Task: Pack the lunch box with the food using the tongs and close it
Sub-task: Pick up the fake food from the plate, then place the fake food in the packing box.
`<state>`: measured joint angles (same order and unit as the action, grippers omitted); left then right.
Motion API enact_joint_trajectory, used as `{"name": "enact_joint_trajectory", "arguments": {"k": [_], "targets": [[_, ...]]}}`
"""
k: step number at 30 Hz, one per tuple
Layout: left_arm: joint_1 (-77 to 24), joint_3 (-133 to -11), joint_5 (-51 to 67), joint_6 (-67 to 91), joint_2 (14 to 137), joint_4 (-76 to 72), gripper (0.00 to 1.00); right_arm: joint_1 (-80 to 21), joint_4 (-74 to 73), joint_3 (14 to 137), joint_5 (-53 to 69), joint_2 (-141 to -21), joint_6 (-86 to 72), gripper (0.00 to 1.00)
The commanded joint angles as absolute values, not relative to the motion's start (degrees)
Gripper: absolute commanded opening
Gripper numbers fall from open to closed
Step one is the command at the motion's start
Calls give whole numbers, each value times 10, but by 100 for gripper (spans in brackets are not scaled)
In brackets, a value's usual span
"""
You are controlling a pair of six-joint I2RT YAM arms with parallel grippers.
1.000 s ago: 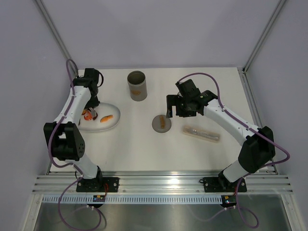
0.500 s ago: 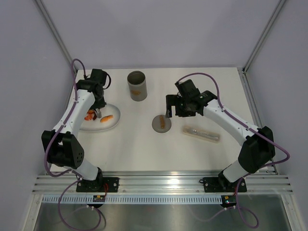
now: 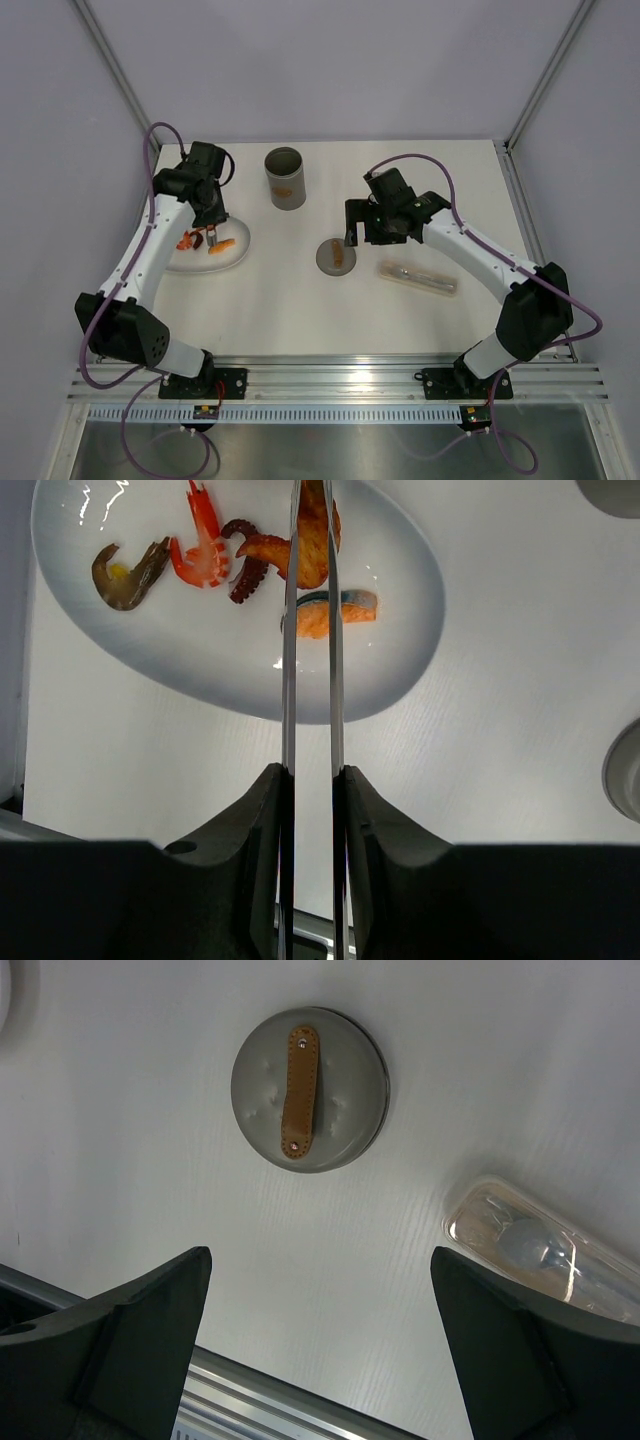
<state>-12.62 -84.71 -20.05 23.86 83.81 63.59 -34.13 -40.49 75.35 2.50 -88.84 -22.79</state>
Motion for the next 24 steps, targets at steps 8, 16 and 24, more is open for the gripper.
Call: {"name": "enact_joint_trajectory", "arguments": {"k": [8, 16, 24], "targets": [[-143, -959, -143, 236, 776, 640, 0, -346, -385, 740, 5, -853, -223, 99], [-149, -1019, -56, 233, 759, 597, 0, -347, -385, 730, 0, -845, -225, 99], [-149, -1023, 38, 257, 777, 506, 0, -347, -396, 729, -24, -825, -226, 99]]}}
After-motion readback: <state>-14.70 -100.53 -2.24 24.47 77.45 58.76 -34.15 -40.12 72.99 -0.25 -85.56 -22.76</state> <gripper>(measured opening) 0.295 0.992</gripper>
